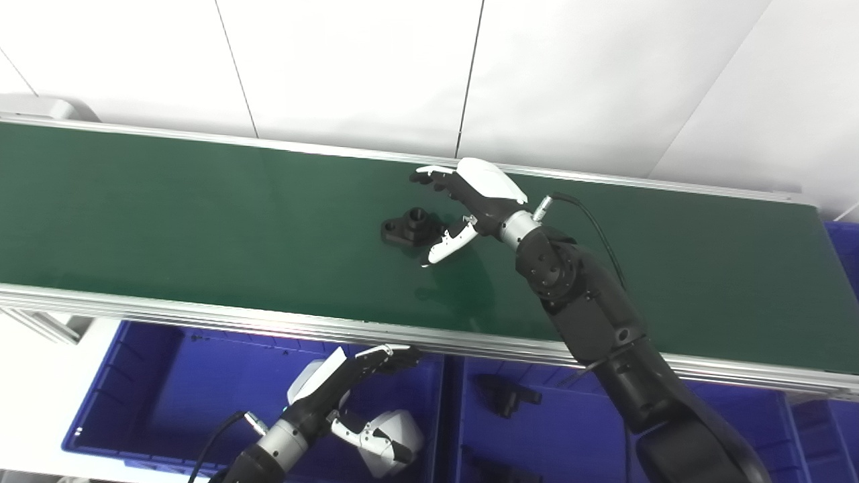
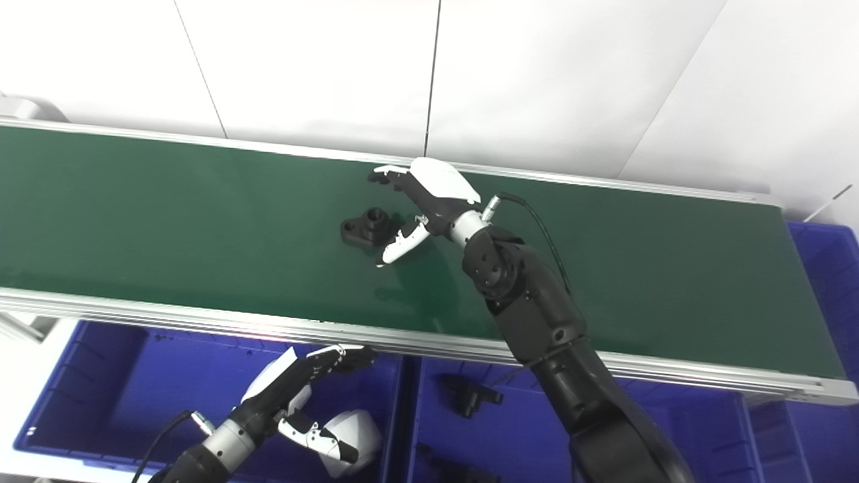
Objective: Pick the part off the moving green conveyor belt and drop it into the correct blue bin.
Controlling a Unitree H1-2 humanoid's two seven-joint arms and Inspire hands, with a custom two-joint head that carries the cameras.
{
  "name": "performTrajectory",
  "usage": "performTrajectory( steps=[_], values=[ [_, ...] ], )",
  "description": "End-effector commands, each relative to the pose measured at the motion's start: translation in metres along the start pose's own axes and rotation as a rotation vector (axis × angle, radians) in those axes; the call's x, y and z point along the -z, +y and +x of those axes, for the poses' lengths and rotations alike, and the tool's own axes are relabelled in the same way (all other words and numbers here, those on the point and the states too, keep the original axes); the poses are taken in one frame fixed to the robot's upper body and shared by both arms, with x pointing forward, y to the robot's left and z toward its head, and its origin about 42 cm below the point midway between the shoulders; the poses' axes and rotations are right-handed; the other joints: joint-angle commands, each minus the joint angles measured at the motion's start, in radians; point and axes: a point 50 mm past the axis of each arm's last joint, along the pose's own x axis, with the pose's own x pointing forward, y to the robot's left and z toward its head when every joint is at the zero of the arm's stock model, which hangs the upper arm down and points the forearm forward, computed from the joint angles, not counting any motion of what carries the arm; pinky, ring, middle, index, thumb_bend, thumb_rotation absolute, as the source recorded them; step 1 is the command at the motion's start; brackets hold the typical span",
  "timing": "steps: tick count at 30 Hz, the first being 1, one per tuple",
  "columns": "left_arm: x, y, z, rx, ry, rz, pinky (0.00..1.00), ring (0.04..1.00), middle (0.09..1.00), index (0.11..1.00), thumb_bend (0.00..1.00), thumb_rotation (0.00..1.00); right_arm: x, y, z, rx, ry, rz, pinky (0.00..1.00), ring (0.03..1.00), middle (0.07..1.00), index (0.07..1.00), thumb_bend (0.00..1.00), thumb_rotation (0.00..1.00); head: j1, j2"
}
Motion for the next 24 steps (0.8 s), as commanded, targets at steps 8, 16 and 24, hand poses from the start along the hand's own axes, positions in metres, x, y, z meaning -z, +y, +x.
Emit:
performTrajectory(
  steps=[8, 16, 24],
  values=[
    [-0.011, 0.004, 0.006, -0.019, -0.069, 0.003, 0.79, 0.799, 0.792, 0.783, 0.90, 0.18, -0.003, -0.014, 0.003, 0.032, -0.016, 0.010, 0.68, 0.752, 0.797, 0.789, 0.86, 0.09, 0.000, 0.000],
    [-0.011, 0.005, 0.007, -0.019, -0.073, 0.007, 0.78, 0.789, 0.789, 0.782, 0.90, 0.17, 0.009, -0.008, -0.004, 0.006, 0.021, -0.074, 0.55, 0.649, 0.712, 0.732, 0.81, 0.01, -0.003, 0.002],
    [-0.011, 0.005, 0.008, -0.023, -0.070, 0.007, 0.78, 0.796, 0.802, 0.787, 0.90, 0.19, 0.020, 0.000, -0.008, -0.009, -0.003, -0.143, 0.41, 0.513, 0.526, 0.661, 0.61, 0.00, -0.003, 0.007]
  ],
)
